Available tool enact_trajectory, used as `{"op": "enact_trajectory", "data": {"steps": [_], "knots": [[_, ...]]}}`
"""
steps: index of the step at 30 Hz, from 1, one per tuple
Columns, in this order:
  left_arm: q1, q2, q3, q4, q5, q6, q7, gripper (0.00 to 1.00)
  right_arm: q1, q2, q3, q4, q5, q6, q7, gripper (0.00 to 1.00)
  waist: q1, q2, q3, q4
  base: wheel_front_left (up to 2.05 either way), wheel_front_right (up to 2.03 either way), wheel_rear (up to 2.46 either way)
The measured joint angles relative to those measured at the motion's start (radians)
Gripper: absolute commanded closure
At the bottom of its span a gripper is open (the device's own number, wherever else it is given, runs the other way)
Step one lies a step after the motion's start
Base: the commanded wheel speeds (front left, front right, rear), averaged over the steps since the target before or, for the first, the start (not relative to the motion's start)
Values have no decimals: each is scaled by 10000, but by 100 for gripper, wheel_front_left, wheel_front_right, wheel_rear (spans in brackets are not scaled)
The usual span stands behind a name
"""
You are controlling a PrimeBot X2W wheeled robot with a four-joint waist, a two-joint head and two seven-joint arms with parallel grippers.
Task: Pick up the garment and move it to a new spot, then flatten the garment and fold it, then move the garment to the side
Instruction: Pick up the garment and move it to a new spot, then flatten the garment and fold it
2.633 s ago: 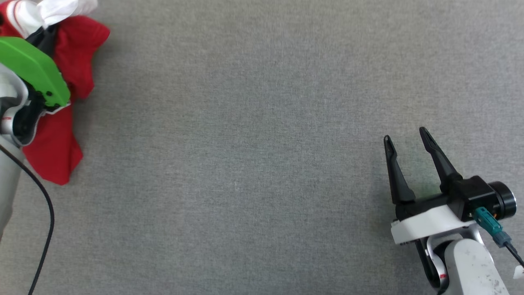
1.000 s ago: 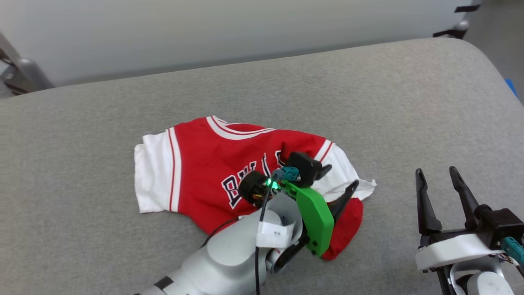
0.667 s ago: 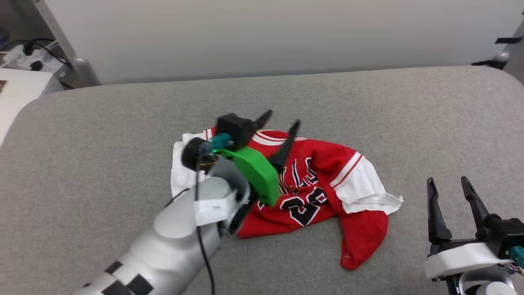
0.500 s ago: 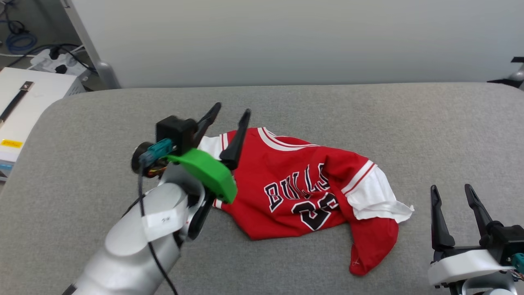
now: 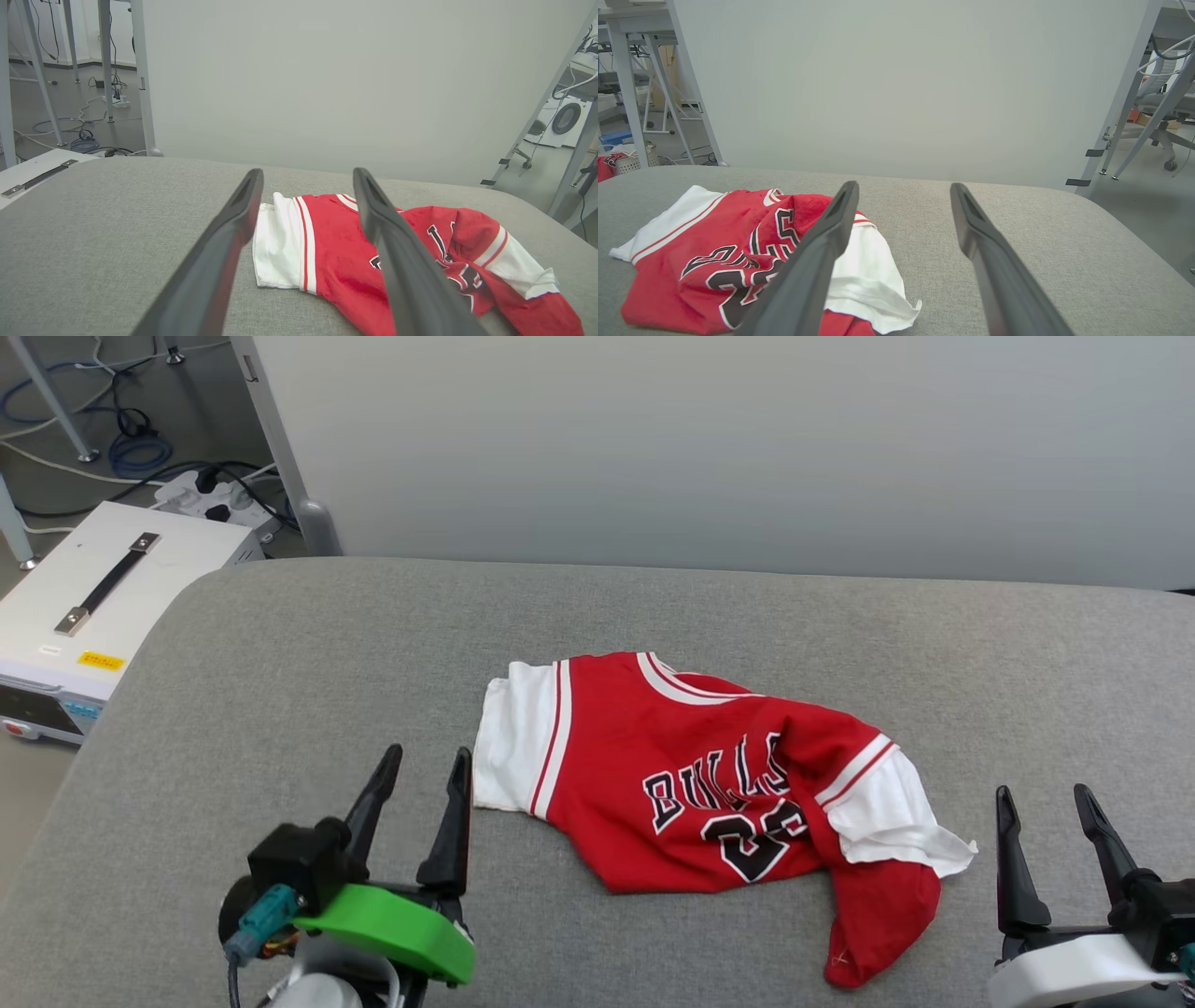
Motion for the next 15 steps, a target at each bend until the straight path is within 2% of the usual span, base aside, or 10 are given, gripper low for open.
{"op": "enact_trajectory", "data": {"steps": [5, 10, 13, 15], "knots": [[380, -675, 514, 35, 627, -472, 0, 0, 35, 0, 0, 6, 2, 0, 0, 0, 0, 0, 24, -18, 0, 0, 0], [360, -1007, 957, 111, 1011, -915, 0, 0, 40, -54, -12, 61, -2, 0, 27, 0, 0, 0, 180, -10, 0, 0, 0], [353, -1151, 1254, 138, 1214, -1141, 0, 0, 3, -244, -71, 71, 8, 0, 625, 0, 0, 0, 321, 8, 0, 0, 0], [351, -1279, 1453, 174, 1384, -1243, 0, 0, -92, -364, -71, 105, 184, 0, 1559, 0, 0, 1, 444, 22, 0, 0, 0]]}}
